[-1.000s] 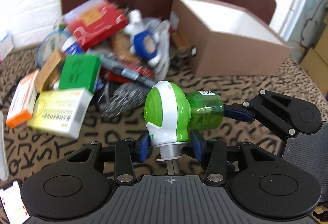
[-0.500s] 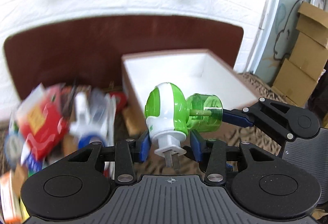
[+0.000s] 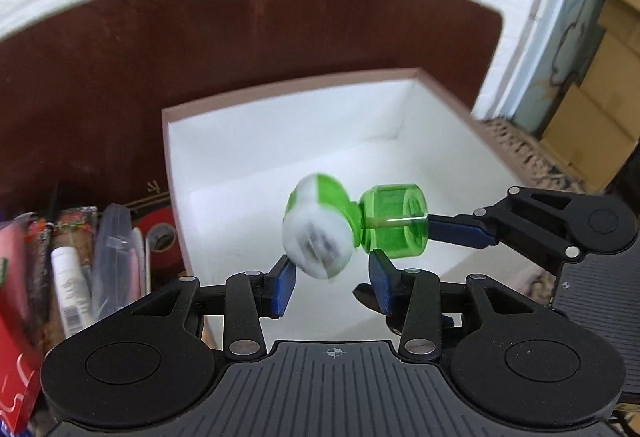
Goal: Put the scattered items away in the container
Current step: 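Carry the plug-in over the cardboard box and open the left gripper, then withdraw the left tool from the box back toward the pile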
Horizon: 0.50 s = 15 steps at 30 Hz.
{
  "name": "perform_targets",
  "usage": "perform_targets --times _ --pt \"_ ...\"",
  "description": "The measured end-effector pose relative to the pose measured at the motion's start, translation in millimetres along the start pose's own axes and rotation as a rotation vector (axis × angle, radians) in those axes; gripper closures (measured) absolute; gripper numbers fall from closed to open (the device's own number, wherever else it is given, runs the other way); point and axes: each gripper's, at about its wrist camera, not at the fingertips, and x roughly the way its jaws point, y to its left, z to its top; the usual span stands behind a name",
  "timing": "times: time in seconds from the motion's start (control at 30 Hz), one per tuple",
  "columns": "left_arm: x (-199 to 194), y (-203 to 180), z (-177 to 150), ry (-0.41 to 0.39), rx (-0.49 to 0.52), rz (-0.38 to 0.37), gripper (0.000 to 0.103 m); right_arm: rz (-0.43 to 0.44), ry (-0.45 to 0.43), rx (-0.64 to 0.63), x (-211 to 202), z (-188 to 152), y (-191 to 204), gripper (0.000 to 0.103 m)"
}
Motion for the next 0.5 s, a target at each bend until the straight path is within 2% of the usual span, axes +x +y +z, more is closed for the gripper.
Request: perform_targets --times 0.07,0.1,0.17,0.23,0.3,0.4,0.5 --pt "14 3 3 0.017 0.007 0.003 0.054 0.018 0.032 0.002 14 3 -4 0.049" --pt "21 5 5 0.031 0.005 -0.006 0.058 0.029 0.049 0.000 22 5 -5 0.050" --pt "34 9 9 0.067 -0.008 -0.010 0.059 0.037 0.095 -0.010 37 8 -4 0.050" --pt "42 12 11 0.084 -0.023 0.000 0.052 0.020 0.125 -0.029 49 10 -3 0.050" --pt "46 18 12 0.077 -0.033 -0.021 0.048 0.006 0.136 -0.034 56 9 -4 0.049" --pt "40 21 9 0.042 -0.042 -0.082 0.034 0.023 0.130 -0.021 53 6 0 0.037" --pt "31 16 6 -0.001 -0.035 -0.074 0.030 0.016 0.113 0.003 45 4 2 0.019"
